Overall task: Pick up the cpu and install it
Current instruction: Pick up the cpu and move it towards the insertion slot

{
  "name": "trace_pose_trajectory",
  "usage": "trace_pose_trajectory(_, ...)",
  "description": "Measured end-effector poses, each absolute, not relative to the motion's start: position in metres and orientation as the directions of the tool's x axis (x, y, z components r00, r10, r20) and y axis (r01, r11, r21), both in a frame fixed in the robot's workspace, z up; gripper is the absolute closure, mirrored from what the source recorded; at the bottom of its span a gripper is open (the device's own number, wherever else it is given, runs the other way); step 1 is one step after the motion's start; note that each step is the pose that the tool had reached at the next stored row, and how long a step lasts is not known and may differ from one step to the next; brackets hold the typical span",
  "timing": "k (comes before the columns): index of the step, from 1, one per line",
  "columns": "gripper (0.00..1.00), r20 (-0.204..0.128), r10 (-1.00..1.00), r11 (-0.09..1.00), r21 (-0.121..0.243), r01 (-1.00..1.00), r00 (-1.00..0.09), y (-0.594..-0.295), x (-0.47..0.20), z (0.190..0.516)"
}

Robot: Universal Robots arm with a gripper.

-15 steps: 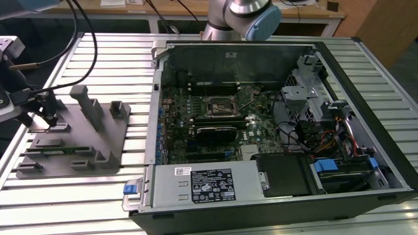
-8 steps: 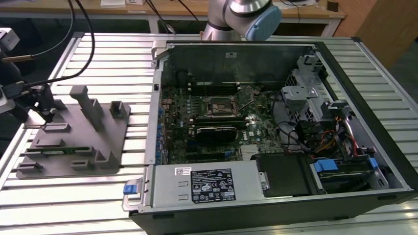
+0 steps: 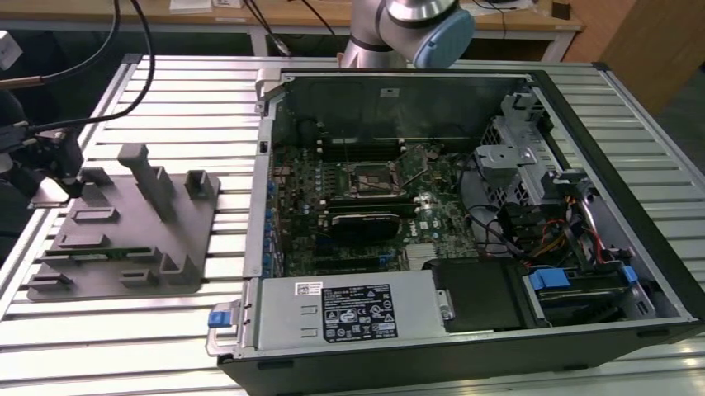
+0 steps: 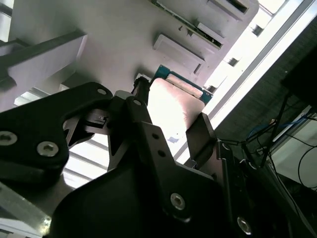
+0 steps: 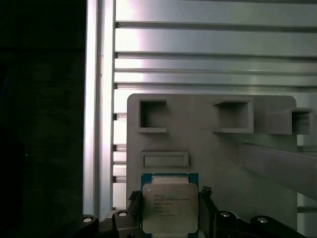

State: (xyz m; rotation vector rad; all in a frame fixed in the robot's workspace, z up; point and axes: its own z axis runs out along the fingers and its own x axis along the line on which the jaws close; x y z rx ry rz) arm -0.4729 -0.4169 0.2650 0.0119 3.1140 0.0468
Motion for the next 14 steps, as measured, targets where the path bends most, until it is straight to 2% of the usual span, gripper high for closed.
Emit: trace_pose_trajectory(14, 0.45, -0.027, 0.008, 1.000, 0.030, 0.007, -1.000, -0.417, -0.473, 0.292)
